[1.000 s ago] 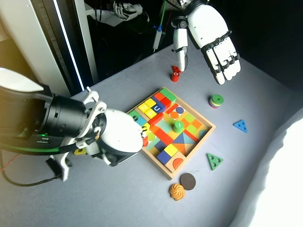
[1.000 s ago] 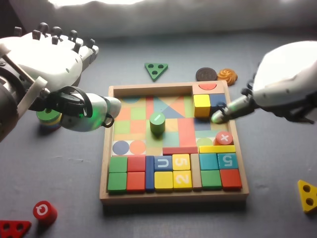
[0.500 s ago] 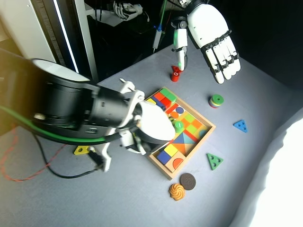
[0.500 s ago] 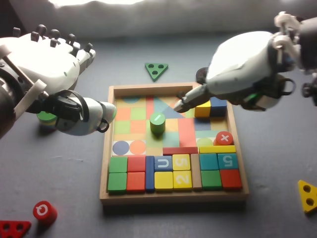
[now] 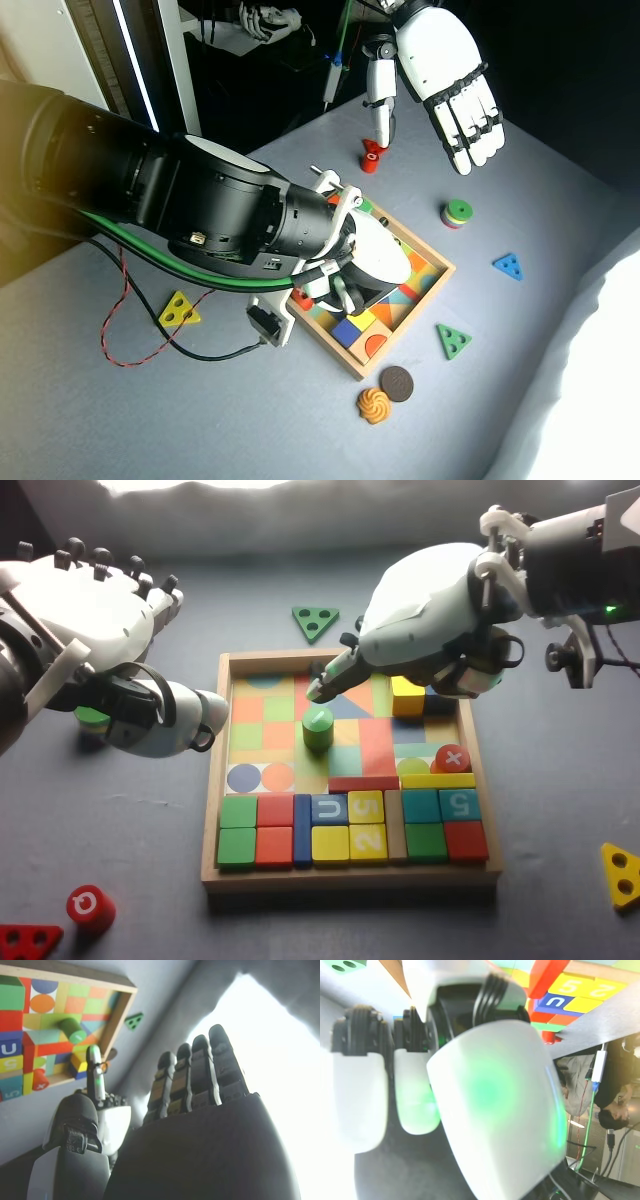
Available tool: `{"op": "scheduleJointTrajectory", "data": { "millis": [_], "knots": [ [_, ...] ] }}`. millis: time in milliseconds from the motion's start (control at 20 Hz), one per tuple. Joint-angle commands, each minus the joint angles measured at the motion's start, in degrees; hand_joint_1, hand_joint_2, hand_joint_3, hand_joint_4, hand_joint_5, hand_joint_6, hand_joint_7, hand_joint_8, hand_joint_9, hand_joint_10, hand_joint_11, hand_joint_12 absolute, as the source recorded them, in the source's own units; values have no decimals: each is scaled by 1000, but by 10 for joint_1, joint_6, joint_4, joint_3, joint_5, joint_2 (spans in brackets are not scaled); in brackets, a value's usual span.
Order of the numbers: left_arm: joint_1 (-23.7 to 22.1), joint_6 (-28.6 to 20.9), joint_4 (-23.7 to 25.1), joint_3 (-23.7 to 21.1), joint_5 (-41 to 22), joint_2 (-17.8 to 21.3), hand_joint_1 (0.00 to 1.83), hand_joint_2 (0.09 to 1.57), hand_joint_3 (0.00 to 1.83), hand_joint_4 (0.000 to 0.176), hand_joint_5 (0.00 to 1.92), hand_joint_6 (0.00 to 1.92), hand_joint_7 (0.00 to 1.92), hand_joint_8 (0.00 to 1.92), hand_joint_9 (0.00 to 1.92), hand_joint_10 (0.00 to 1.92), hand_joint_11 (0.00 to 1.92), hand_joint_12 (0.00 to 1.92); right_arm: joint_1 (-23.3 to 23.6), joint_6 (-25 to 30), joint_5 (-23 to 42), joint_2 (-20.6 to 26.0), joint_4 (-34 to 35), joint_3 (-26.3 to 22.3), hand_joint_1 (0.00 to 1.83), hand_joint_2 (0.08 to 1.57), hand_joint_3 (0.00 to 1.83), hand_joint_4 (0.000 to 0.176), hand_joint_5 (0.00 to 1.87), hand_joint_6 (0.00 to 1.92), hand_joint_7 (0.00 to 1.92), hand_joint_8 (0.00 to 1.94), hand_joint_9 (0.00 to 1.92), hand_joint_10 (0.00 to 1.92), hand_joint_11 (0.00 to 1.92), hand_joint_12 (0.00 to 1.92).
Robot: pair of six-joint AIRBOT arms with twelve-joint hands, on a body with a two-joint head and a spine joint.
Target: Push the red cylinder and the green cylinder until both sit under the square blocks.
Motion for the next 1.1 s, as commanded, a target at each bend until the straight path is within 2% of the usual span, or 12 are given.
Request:
{"op": "scheduleJointTrajectory", "data": {
  "millis": [0, 50, 200, 300, 600, 650, 750, 850, 950, 1000, 1050],
  "knots": [
    [-9, 4, 43, -2, -10, 6, 0, 1284, 0, 0, 39, 1, 39, 0, 45, 1, 0, 225, 7, 0, -21, 4, 10, 1, 1831, 944, 600, 0, 272, 12, 1662, 1941, 1863, 1921, 1916, 1921],
    [-9, 4, 43, -2, -10, 6, 0, 1292, 2, 0, 19, 1, 10, 0, 11, 2, 0, 145, 6, 0, -21, 2, 10, 1, 1831, 924, 630, 0, 305, 14, 1657, 1941, 1864, 1921, 1920, 1921],
    [-9, 4, 39, -2, -10, 6, 0, 1284, 0, 0, 0, 1, 0, 0, 0, 0, 0, 83, 1, 0, -23, 2, 10, 1, 1831, 897, 694, 0, 289, 6, 1717, 1941, 1885, 1921, 1921, 1921],
    [-9, 4, 39, -2, -10, 6, 0, 1287, 1, 0, 7, 2, 0, 0, 0, 0, 0, 97, -4, 0, -24, 2, 11, 1, 1831, 883, 710, 0, 327, 25, 1669, 1941, 1870, 1921, 1921, 1921],
    [-9, 5, 39, -2, -13, 5, 0, 1295, 1, 0, 0, 0, 0, 0, 0, 0, 11, 33, -10, -5, -34, -5, 11, 2, 1831, 877, 732, 0, 303, 5, 1715, 1941, 1888, 1921, 1921, 1921],
    [-9, 5, 39, -2, -13, 5, 0, 1295, 1, 0, 4, 1, 0, 0, 0, 0, 19, 36, -11, -5, -34, -6, 11, 2, 1831, 872, 743, 0, 424, 48, 1735, 1941, 1892, 1921, 1921, 1921],
    [-10, 5, 36, -2, -13, 5, 0, 1287, 0, 0, 3, 1, 0, 0, 0, 0, 15, 38, -13, -5, -34, -7, 11, 2, 1831, 868, 764, 0, 450, 49, 1663, 1941, 1876, 1921, 1921, 1921],
    [-11, 5, 33, -3, -14, 5, 0, 1290, 0, 0, 3, 1, 1, 0, 1, 0, 5, 38, -18, -4, -34, -7, 11, 1, 1831, 877, 766, 0, 350, 4, 1630, 1941, 1871, 1921, 1921, 1921],
    [-13, 9, 30, -3, -17, 4, 0, 1297, 3, 0, 4, 2, 0, 0, 0, 0, 0, 34, -23, -4, -34, -7, 11, 1, 1831, 892, 766, 0, 335, 3, 1686, 1941, 1881, 1921, 1921, 1921],
    [-13, 9, 28, -3, -18, 4, 0, 1298, 3, 0, 19, 7, 9, 3, 6, 2, 15, 43, -25, -4, -34, -6, 11, 1, 1831, 889, 761, 0, 446, 49, 1679, 1941, 1871, 1921, 1921, 1921],
    [-13, 9, 28, -3, -18, 4, 0, 1296, 2, 0, 24, 8, 11, 4, 6, 2, 13, 45, -26, -3, -32, -4, 11, 1, 1831, 893, 762, 0, 453, 51, 1677, 1941, 1869, 1921, 1921, 1921]
  ]
}}
